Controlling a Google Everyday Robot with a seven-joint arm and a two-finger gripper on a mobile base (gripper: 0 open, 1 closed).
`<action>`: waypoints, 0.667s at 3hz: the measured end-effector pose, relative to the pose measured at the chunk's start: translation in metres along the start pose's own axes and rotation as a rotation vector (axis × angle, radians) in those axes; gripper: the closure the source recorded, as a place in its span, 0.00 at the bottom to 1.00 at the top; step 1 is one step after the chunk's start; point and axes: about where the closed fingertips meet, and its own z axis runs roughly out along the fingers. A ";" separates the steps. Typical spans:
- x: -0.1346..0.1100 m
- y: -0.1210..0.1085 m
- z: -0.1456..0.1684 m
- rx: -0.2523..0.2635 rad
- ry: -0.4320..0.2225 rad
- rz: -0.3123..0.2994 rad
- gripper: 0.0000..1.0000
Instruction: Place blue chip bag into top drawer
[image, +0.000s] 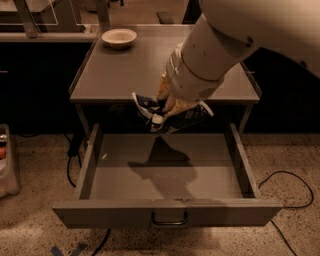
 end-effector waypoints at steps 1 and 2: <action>0.012 0.008 0.012 -0.010 0.037 -0.015 1.00; 0.027 0.010 0.028 -0.017 0.075 -0.039 1.00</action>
Offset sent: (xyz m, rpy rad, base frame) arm 0.0321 -0.0304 -0.0574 -0.1368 -0.0493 0.0054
